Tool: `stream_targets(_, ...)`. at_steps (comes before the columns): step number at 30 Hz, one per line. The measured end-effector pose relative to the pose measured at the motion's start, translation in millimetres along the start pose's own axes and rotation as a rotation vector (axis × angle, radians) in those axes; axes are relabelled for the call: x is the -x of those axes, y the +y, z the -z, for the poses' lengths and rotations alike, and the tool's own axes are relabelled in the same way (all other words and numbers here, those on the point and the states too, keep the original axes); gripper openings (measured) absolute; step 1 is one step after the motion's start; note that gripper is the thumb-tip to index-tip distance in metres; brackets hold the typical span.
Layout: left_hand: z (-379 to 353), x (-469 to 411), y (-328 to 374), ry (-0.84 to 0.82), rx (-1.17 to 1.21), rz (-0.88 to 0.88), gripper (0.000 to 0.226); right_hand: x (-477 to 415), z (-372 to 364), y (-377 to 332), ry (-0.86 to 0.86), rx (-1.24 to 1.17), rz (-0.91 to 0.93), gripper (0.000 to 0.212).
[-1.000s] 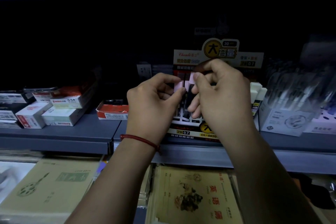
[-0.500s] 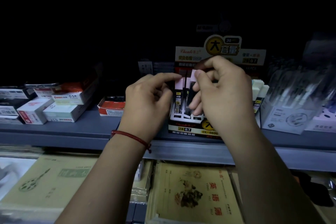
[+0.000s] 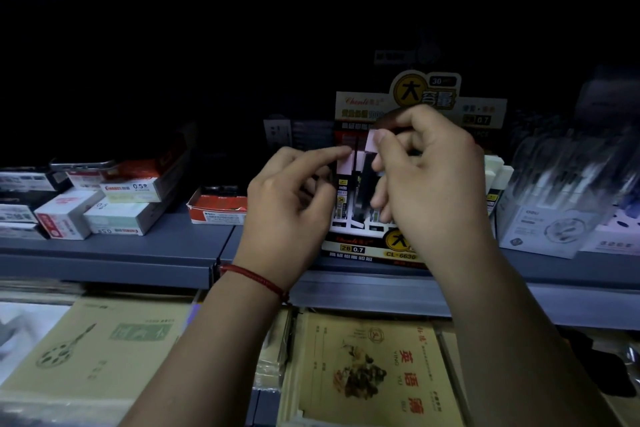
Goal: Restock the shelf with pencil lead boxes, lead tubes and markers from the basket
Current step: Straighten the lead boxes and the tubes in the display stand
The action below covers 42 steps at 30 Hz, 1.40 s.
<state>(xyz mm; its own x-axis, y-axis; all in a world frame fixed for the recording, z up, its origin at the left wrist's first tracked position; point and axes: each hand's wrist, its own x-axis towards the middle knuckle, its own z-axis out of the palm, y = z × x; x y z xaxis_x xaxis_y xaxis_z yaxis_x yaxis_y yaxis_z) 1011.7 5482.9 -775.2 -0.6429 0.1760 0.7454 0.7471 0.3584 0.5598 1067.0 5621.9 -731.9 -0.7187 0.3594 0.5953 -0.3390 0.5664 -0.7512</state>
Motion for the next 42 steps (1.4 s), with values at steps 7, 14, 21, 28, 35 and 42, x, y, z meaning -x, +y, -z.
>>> stream_targets(7,-3.7,7.0,15.5,0.058,0.007,-0.104,0.016,-6.0,5.7,-4.7,0.052,0.034,0.057,0.009)
stream_targets(14,-13.1,11.9,21.9,0.047,0.065,-0.033,0.022,-3.0,9.8,-10.8,0.098,-0.070,0.113,0.007)
stream_targets(21,-9.6,11.9,16.4,-0.047,0.113,0.003,0.020,-7.0,15.5,-6.3,-0.115,-0.054,0.078,0.006)
stream_targets(28,-0.3,4.0,2.3,0.016,0.103,-0.009,0.023,-9.7,22.1,-3.1,-0.087,-0.123,0.068,0.005)
stream_targets(35,-1.9,-1.8,-3.3,0.018,0.108,0.014,0.033,-9.6,19.8,1.6,-0.092,0.052,0.114,0.006)
stream_targets(42,-6.6,-2.5,-1.6,0.023,0.104,0.014,0.026,-6.6,14.9,-3.4,-0.110,0.097,0.183,0.008)
